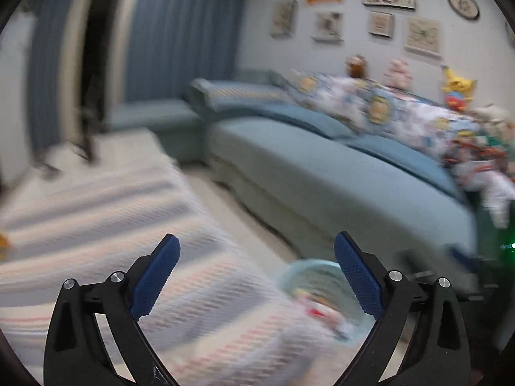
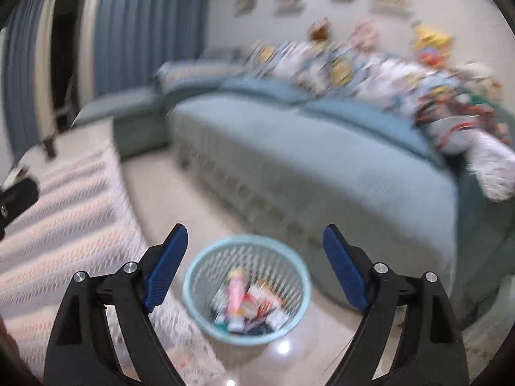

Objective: Collect trash

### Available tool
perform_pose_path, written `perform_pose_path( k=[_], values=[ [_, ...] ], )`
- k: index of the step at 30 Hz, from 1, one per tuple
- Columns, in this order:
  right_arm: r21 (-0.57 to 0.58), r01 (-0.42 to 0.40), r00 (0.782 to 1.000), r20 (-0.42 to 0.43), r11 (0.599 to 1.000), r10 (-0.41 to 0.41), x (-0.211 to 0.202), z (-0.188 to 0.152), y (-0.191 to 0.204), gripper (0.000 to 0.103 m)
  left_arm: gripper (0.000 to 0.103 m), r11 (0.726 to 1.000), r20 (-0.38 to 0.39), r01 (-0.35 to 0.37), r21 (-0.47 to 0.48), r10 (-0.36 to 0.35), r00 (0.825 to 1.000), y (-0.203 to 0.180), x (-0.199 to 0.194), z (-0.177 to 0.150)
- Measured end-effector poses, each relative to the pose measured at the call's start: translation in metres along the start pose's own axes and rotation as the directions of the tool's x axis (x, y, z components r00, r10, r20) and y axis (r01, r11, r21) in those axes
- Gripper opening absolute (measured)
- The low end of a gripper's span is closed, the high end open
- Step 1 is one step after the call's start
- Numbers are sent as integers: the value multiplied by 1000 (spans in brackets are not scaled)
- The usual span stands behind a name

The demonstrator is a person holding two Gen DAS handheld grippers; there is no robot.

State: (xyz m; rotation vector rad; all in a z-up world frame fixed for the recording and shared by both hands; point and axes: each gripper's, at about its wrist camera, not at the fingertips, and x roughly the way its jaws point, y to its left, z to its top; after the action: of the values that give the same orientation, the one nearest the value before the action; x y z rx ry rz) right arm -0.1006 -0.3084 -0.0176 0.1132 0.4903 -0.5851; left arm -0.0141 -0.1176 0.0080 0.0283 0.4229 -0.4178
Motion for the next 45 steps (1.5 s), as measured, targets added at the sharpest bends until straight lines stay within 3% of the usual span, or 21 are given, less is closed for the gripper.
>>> perform_pose_path(
  k=[2,8,14,18,45],
  values=[
    [35,1,999,40,999,-3,-9,-3,3,81,95,1000,41,-23,0,23,999,2,-8,-3],
    [-1,-9,997,80,1000,9,-17,-6,17,81,95,998,29,-62,18,61,998,7,-2,-14],
    [55,-41,998,47,998,38,-8,-12,13,82,95,999,-55,-25,20,26,998,10,19,-22],
    [71,-53,999,17,996,52,2,-17,10,82,95,998,-45,-57,7,57,997,14,18,-24],
    [45,-33,999,-3,998,33,4,-16,11,82,95,998,-43,-63,30,64,997,13,14,-26]
  ],
)
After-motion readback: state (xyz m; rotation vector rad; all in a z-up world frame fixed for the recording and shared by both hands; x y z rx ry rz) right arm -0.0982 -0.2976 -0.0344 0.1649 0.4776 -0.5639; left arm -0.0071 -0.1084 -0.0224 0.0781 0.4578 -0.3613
